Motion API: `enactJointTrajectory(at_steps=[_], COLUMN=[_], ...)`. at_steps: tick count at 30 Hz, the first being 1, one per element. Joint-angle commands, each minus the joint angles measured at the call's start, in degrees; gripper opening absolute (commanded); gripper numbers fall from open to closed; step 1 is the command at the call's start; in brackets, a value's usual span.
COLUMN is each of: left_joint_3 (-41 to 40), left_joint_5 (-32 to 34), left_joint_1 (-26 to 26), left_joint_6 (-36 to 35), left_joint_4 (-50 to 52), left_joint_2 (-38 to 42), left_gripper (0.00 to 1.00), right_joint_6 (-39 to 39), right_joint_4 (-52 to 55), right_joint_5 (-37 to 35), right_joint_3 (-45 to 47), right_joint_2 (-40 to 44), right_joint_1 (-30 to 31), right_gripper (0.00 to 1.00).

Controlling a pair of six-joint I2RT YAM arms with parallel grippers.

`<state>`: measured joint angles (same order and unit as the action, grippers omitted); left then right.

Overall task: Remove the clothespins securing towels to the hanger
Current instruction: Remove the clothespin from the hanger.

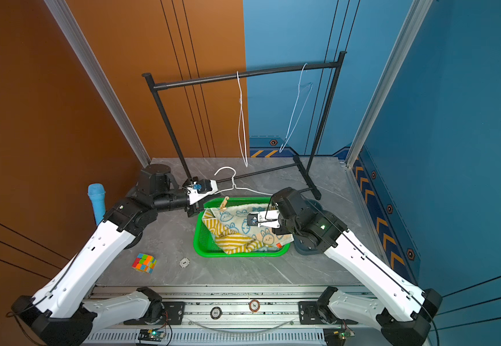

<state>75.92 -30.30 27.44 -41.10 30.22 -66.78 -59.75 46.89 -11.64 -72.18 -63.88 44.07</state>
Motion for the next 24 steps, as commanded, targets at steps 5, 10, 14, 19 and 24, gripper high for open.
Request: enactJointTrajectory(at_steps=[5,10,14,19,24], left_joint_3=[0.3,0.2,0.0,-0.3,-0.8], left_joint_5=[-1.3,-1.4,-1.1,-0.8,0.6], left_joint_1=[0.4,0.4,0.4,0.5,0.4], left_joint_6=[-0.6,-0.6,-0.6,-0.5,-0.5], left_joint_4=[0.1,0.2,0.2,0.2,0.2], left_joint_2=[1.1,0.9,1.0,1.0,0.9], left_gripper=[0.00,0.00,0.00,0.00,0.00], right_joint_6=[-3.9,-3.8,-3.6,-3.1,-2.3], right_joint_4=[0.5,0.2,0.2,0.3,0.8], right_joint_5=[0.3,0.0,-0.6,-1.2,-1.5], right_joint_3=[-1.2,-1.2,-1.3,-1.3,-1.7], right_joint_2=[-0.1,0.2,0.5,1.4,2.5], right_joint_1=[0.4,0.6,1.0,1.7,2.6], right_gripper=[0.50,0.42,0.32,0.19,0.14])
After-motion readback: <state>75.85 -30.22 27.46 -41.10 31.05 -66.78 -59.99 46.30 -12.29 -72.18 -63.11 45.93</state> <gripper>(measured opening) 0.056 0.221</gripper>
